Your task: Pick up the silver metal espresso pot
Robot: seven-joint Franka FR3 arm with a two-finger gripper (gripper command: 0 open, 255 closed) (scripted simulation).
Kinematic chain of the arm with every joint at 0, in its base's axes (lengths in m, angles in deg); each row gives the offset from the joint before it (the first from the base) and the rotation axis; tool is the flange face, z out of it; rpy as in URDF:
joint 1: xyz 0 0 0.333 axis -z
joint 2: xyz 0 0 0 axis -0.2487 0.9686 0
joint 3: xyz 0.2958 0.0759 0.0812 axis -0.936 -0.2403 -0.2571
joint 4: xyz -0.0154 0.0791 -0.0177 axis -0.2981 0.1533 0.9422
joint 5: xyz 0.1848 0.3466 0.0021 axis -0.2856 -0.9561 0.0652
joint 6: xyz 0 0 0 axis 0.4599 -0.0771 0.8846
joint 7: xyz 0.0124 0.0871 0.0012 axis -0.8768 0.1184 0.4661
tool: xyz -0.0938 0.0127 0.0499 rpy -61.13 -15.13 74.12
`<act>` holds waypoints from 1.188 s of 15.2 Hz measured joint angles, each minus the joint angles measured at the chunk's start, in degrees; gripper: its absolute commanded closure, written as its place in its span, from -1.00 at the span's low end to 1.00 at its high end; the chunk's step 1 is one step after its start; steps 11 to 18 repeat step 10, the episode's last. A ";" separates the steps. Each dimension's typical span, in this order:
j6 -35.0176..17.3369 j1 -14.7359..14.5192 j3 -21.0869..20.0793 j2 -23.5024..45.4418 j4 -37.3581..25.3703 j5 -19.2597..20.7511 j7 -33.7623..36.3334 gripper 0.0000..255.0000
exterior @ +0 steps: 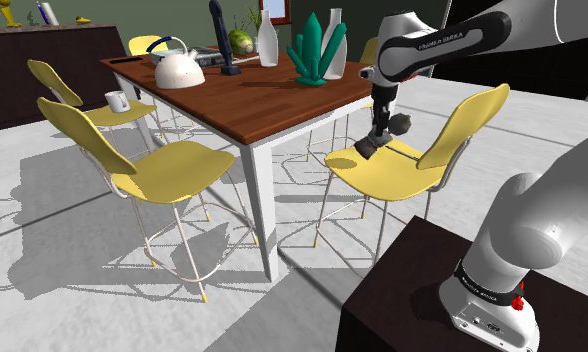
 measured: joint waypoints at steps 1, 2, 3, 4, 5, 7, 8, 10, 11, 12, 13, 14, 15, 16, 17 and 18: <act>0.81 -0.05 -0.16 -0.18 -0.62 -0.06 0.02 1.00; 1.62 -0.08 -0.26 -0.31 -1.30 -0.13 -0.04 1.00; 2.52 -0.10 -0.39 -0.54 -1.98 -0.17 -0.09 1.00; 3.27 -0.17 -0.47 -0.45 -2.81 -0.30 -0.17 1.00; 4.06 -0.19 -0.62 -0.70 -3.35 -0.31 -0.17 1.00; 5.65 -0.22 -0.76 -0.90 -4.76 -0.43 -0.36 1.00; 6.45 -0.29 -0.80 -0.72 -5.74 -0.56 -0.51 1.00; 7.53 -0.33 -0.98 -0.91 -6.64 -0.63 -0.53 1.00; 7.53 -0.33 -0.98 -0.91 -6.64 -0.63 -0.53 1.00; 7.53 -0.33 -0.98 -0.91 -6.64 -0.63 -0.53 1.00; 7.53 -0.33 -0.98 -0.91 -6.64 -0.63 -0.53 1.00; 7.53 -0.33 -0.98 -0.91 -6.64 -0.63 -0.53 1.00; 7.53 -0.33 -0.98 -0.91 -6.64 -0.63 -0.53 1.00; 7.53 -0.33 -0.98 -0.91 -6.64 -0.63 -0.53 1.00; 7.53 -0.33 -0.98 -0.91 -6.64 -0.63 -0.53 1.00; 7.53 -0.33 -0.98 -0.91 -6.64 -0.63 -0.53 1.00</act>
